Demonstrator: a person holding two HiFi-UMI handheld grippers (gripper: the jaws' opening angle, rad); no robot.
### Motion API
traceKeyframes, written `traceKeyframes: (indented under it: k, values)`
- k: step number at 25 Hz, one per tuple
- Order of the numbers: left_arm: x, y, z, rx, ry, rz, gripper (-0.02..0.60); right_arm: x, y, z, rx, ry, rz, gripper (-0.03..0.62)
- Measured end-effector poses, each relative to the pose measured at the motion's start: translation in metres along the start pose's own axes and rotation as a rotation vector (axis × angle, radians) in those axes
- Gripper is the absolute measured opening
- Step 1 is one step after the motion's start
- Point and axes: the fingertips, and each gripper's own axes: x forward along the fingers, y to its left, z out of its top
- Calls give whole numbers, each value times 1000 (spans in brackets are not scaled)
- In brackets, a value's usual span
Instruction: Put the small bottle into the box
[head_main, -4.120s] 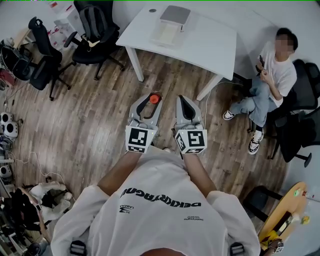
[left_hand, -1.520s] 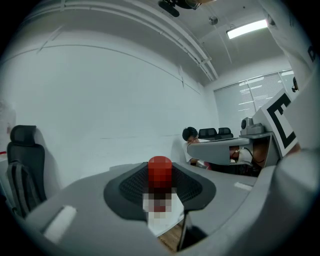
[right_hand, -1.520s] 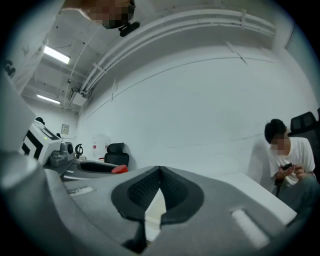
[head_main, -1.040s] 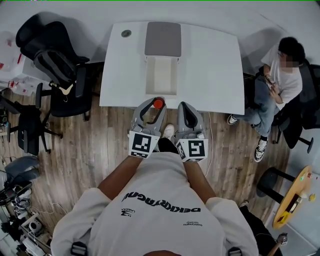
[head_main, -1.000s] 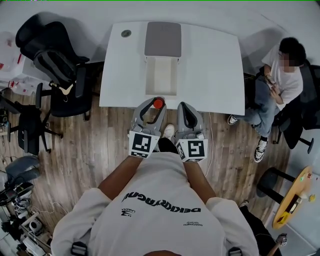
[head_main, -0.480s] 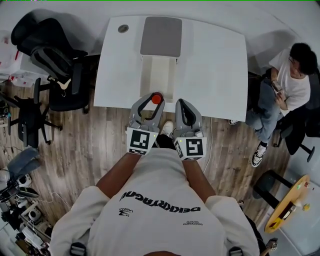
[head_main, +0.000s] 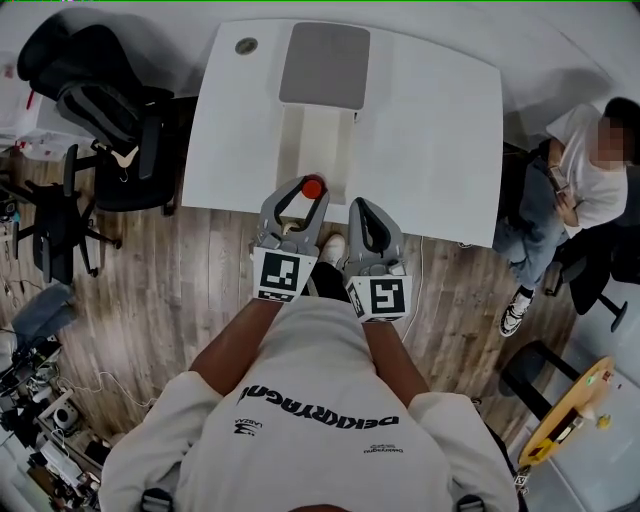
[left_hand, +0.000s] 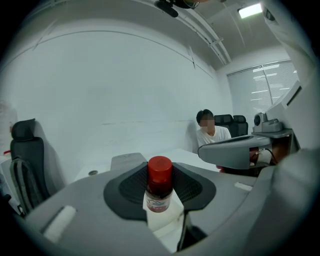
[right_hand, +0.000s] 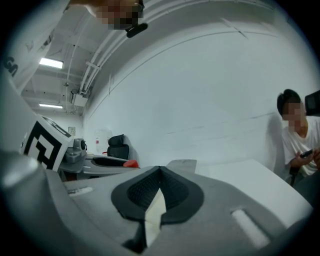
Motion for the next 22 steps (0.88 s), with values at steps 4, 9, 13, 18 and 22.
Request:
traceKeyframes:
  k: [4,9,13,18,22]
  values:
    - [8,7,-5,-3,11,-13,147,2,3,-7,6,22,-15,-2]
    - [21,20,-12,-9,19,-30,147,11,4,-17,21,42,-48,-2]
    - [31,25,-20,-9,28,-53,147,17,3,-24,30,51,-74,-2]
    - [44,32,-32,-6,49,-79,147,26,4,-30,30,67,-97,-2]
    - [53,34,-37,-5,58,-87,147,27,2,-34,31,79,-110,-2]
